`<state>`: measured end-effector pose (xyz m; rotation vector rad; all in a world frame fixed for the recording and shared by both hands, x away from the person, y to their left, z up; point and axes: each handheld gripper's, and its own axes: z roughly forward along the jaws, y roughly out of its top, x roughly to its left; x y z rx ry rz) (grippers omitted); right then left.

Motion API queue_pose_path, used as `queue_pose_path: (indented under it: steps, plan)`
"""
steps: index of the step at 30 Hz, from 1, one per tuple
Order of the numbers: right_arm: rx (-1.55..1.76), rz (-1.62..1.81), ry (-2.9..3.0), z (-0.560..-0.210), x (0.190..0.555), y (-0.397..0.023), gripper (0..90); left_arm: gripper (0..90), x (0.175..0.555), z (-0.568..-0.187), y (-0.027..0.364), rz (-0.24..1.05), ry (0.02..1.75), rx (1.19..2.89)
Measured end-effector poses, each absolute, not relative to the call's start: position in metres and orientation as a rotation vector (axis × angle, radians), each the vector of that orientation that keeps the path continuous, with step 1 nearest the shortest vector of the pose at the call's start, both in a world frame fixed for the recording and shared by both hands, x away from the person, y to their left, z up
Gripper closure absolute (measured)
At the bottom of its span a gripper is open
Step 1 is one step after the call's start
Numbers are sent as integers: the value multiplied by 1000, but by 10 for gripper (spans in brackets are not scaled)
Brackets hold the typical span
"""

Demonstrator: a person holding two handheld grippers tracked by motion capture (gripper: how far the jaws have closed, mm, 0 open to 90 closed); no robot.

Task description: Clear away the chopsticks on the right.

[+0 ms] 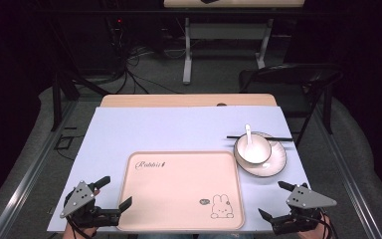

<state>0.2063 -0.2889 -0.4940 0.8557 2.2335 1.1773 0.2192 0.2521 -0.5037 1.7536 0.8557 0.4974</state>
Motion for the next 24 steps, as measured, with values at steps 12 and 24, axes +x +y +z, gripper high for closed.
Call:
queue_pose_path:
  steps: [12, 24]
  plan:
    - [868, 1169, 2239, -494, 212, -294, 0, 5, 218, -504, 254, 493, 860, 1752]
    - [854, 1101, 2230, -485, 219, -297, 0, 5, 219, -505, 254, 486, 867, 1752]
